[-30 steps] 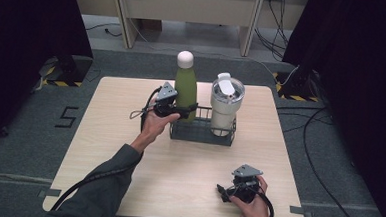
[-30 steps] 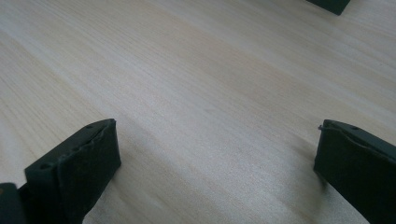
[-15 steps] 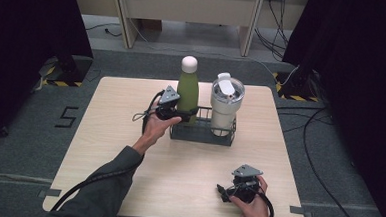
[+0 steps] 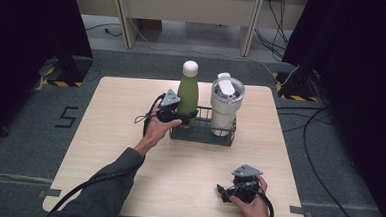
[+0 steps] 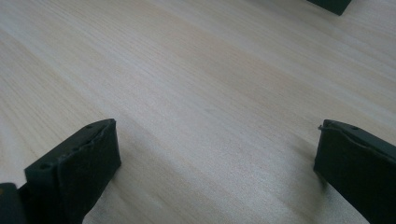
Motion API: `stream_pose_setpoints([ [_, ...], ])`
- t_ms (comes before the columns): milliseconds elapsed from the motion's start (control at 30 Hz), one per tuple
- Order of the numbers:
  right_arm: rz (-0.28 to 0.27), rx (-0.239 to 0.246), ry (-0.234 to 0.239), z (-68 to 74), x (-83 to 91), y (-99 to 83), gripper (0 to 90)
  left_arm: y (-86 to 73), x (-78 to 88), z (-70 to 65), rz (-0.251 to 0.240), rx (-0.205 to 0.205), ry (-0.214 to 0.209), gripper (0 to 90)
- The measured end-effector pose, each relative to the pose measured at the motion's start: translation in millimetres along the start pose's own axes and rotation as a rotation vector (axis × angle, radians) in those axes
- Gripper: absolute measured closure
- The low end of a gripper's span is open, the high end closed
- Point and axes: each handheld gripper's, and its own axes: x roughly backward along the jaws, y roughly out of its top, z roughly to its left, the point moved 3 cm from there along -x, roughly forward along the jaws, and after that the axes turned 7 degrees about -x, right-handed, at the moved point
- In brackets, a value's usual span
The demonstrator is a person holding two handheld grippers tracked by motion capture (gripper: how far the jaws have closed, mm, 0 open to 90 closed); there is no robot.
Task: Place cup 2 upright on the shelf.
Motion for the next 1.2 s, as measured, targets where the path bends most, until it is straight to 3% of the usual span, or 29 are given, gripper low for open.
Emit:
stream_pose_setpoints([
  [133, -0.001, -0.002, 0.000, 0.2, 0.0, -0.1, 0.5, -2.3, -0.8, 0.7, -0.002, 0.011, -0.003, 20.3],
  [267, 0.000, -0.001, 0.000, 0.3, 0.1, -0.1, 0.5, -2.8, -0.1, -0.3, -0.003, -0.006, -0.002, 20.3],
  [867, -0.004, 0.010, 0.000, 0.1, -0.1, 0.1, 0.8, -7.5, 4.8, -2.6, -0.031, -0.006, 0.009, 19.5],
  [1200, -0.004, 0.010, 0.000, 0.0, -0.1, 0.1, 0.8, 4.7, 13.7, -2.2, -0.042, -0.006, -0.005, 14.7],
])
